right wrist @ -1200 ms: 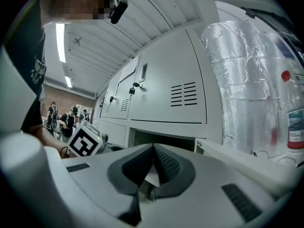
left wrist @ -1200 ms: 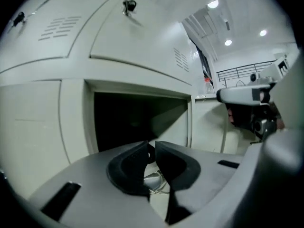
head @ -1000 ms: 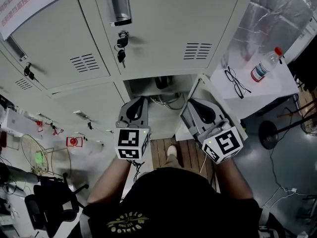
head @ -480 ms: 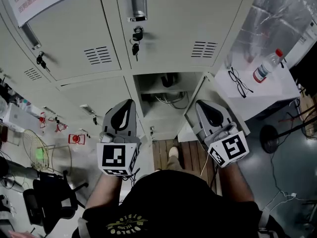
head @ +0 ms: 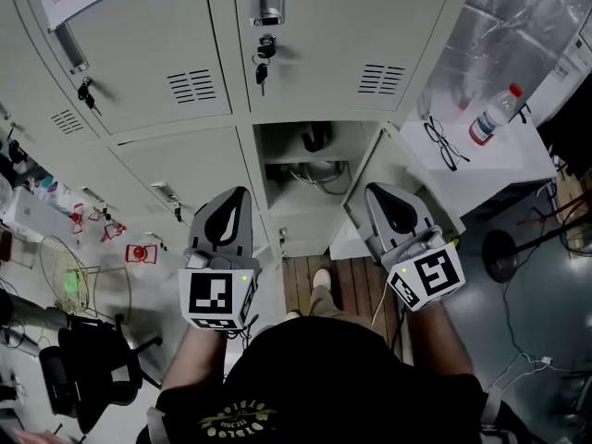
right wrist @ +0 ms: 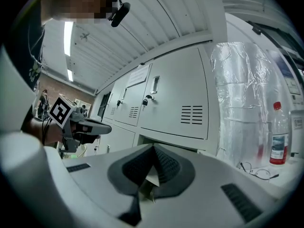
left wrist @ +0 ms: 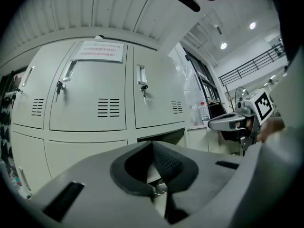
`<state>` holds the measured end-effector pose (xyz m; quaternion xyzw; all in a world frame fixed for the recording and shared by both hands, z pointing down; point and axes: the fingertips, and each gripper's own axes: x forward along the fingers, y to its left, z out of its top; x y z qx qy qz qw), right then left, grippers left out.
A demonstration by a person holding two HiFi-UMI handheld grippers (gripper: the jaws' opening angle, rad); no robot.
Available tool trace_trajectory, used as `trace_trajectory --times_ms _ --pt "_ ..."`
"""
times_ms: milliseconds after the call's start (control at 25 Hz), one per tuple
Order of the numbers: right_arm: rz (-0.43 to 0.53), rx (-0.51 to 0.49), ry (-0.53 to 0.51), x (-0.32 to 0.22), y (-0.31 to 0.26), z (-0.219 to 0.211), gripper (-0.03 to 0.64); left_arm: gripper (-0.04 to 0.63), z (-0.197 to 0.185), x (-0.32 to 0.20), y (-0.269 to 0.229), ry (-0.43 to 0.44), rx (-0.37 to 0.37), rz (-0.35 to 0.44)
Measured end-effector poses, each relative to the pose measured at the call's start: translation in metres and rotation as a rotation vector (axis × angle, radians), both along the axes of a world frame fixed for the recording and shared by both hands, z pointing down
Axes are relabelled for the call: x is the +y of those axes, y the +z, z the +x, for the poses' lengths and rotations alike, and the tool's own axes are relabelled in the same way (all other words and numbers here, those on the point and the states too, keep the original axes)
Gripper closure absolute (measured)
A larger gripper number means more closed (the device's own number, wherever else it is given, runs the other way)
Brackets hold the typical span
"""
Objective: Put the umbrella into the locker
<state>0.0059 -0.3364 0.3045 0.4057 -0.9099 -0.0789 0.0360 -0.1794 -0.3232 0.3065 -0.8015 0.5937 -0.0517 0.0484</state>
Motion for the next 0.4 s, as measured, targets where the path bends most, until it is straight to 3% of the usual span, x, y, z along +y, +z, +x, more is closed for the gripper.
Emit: trace_trajectory --times_ms 400 --pt "0.0 0.015 0.005 0.012 -0.004 0.004 0.589 0.572 0.019 0.015 0.002 0.052 -0.007 -0.001"
